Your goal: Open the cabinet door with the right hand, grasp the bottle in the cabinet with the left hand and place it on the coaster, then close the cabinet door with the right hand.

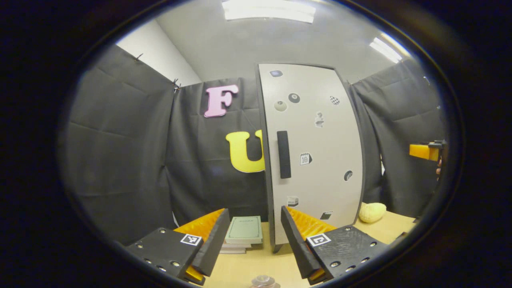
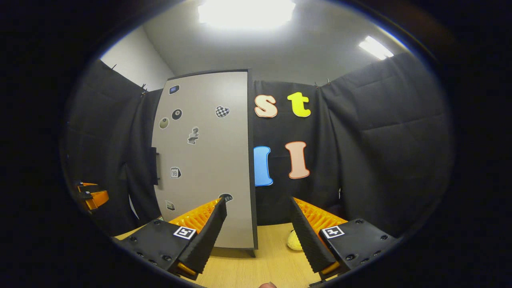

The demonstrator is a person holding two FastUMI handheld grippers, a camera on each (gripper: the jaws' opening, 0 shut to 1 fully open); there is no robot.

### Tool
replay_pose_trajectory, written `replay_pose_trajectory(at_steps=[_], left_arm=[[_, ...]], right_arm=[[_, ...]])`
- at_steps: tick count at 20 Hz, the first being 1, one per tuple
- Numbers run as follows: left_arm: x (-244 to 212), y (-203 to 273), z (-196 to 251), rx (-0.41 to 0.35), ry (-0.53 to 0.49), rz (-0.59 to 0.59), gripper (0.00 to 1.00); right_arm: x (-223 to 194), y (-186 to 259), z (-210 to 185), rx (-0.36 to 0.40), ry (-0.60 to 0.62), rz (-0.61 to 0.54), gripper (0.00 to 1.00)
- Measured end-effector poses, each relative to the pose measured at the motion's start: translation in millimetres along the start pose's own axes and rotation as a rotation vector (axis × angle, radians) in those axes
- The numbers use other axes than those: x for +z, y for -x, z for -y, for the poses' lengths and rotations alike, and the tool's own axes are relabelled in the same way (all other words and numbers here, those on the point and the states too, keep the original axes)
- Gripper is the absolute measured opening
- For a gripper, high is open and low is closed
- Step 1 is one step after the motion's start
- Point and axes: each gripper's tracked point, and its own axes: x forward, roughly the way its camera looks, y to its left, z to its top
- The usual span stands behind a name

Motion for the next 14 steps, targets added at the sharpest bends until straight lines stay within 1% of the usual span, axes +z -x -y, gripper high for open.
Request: replay_pose_trajectory(at_steps=[5, 10, 14], left_arm=[[-0.6, -1.3, 4.0, 0.012, -0.003, -0.009, 0.77], [-1.3, 1.1, 3.4, 0.026, -0.013, -0.015, 0.77], [-2.6, 4.8, 6.9, 0.025, -0.013, -0.021, 0.77]], right_arm=[[-19.1, 5.5, 17.9, -0.023, -0.008, -0.029, 0.98], [-15.1, 8.0, 24.5, -0.026, -0.005, -0.013, 0.98], [-17.8, 11.2, 23.1, -0.023, 0.041, -0.01, 0.98]])
